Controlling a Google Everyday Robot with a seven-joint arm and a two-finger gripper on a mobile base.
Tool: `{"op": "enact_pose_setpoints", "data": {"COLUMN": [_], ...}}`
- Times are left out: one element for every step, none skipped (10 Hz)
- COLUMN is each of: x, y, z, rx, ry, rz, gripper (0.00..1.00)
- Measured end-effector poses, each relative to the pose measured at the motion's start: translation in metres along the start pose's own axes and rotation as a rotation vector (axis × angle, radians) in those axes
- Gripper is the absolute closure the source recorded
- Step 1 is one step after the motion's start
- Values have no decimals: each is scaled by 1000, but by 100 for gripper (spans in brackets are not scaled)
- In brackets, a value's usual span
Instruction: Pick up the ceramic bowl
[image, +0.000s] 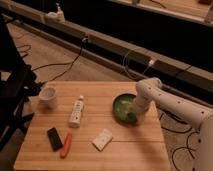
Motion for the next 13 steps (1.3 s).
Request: {"op": "enact_pose_setpoints", "data": {"x": [4,4,3,2,0,-6,-12,-16,-22,-31,-39,-47,-52], "y": [2,0,-3,-6,-10,-16,-21,-25,-28,-32,-33,-33,-31], "z": [-5,-14,-23,-37,-50,-67,-81,-93,-105,-119,-131,-141,-147], "rx": [10,38,64,106,143,191,234,270,310,353,393,419,434], "ry": [11,15,17,22,29,37,44,47,46,40,31,16,1], "rz": [9,22,33,49,59,63,67,72,70,62,53,41,36], "gripper": [80,91,97,100,100,100,100,100,100,100,100,100,100]}}
